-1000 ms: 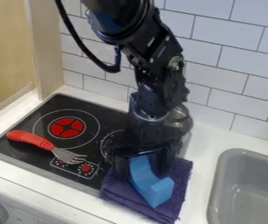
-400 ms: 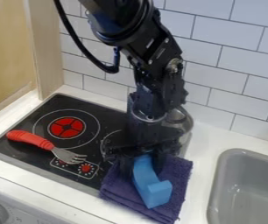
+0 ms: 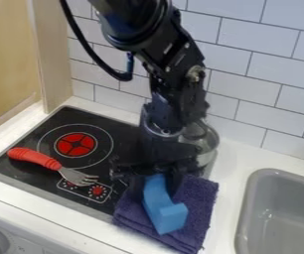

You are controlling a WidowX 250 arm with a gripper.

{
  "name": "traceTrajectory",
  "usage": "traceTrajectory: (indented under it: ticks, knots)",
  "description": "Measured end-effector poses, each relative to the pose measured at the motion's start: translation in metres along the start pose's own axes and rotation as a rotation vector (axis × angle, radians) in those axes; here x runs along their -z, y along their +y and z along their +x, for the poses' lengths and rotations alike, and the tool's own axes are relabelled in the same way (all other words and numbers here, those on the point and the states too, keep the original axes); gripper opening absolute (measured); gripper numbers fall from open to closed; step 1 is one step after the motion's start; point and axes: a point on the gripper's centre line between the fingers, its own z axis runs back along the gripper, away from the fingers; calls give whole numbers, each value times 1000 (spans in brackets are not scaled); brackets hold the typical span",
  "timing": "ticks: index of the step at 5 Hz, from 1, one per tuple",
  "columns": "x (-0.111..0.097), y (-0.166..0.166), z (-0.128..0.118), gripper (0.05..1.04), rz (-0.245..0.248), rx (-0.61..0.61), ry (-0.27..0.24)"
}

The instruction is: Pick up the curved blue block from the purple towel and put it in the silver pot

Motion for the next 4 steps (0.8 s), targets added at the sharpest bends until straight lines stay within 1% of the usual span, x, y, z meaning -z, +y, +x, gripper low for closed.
traceTrajectory:
  ticks: [1, 3, 4]
  knots:
    - [0, 8, 12, 576, -7, -59, 10]
    - [-16, -6, 47, 575, -81, -119, -9]
    - [-20, -18, 63, 575, -108, -114, -17]
